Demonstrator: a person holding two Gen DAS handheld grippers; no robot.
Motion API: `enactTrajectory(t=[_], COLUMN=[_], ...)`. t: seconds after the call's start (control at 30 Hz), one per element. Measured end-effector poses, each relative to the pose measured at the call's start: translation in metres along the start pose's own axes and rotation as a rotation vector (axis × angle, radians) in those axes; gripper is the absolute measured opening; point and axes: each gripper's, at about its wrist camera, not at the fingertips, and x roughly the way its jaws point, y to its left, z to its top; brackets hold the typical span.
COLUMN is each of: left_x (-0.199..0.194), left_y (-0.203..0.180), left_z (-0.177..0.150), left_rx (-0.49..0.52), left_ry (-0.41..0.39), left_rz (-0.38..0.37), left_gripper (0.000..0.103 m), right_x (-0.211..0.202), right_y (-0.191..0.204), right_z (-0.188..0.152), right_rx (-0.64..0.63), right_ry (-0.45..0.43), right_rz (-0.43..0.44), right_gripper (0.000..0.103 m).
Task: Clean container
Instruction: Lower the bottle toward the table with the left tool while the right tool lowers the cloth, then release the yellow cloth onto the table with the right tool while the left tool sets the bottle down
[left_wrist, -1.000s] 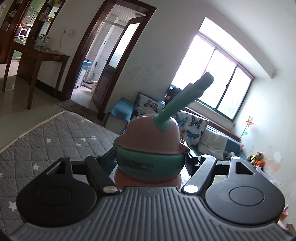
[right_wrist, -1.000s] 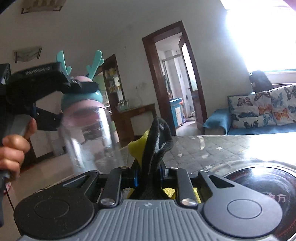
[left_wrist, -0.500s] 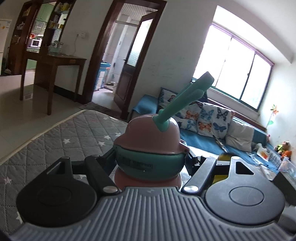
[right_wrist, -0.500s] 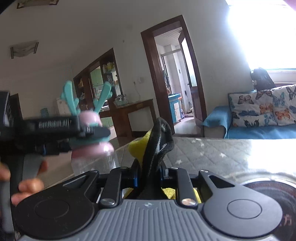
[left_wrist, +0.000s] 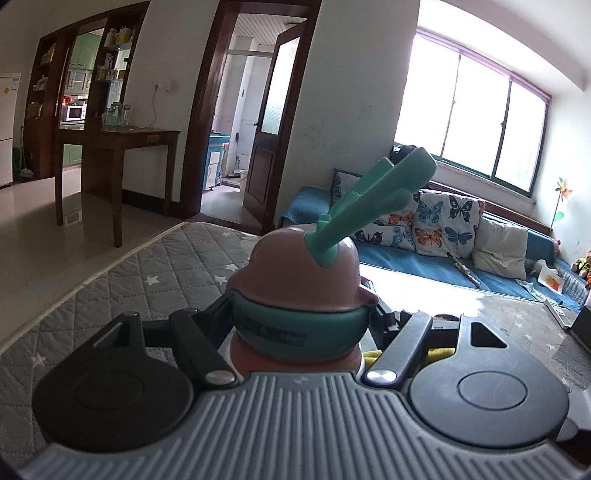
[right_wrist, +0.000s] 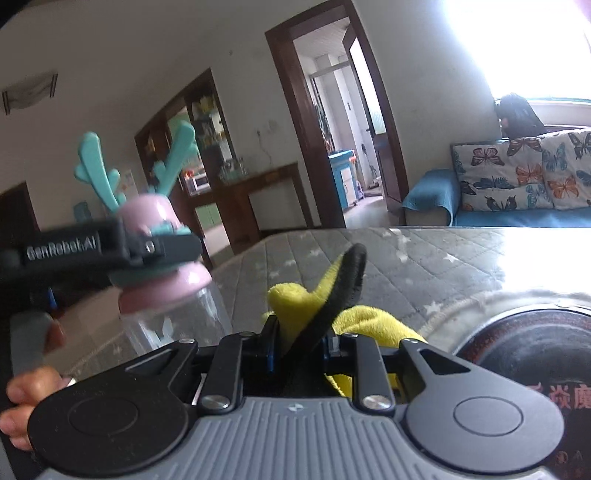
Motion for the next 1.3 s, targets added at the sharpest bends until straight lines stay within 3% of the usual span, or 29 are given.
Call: enactTrajectory(t=[0.17,0.3,0.53,1.0,1.3], left_x=[-0.01,-0.016,-0.026,-0.037,-0.041], left_y=[-0.004,-0.007,-0.012,-0.007,-0.002], left_z=[-0.004,-0.006,-0.011,-0.013,-0.014], left_rx=[-0.003,-0.003,0.002,-0.019,-0.045], left_ry=[0.009,0.01,0.015,0.015,0.014], left_rz=[0.017,0.031,0.044,0.055,0.047], left_gripper=[0.073,0.073,0.073,0.073,0.074], right_x=[0.004,0.006,0.004,-0.008,-0.018], right_y=[0.002,0.003,0.007,0.008,0.012], right_z=[-0.007,-0.013,-0.02,-0.03,-0.036], right_rx=[-0.004,-0.005,0.008,-0.023,-0.044], right_ry=[0.072,0.123,0.168,0.186,0.189], right_rz=[-0.03,-0.051,-0.068,-0.085,-0.085], right_gripper=[0.023,0.04,0.051,0.075,0.083])
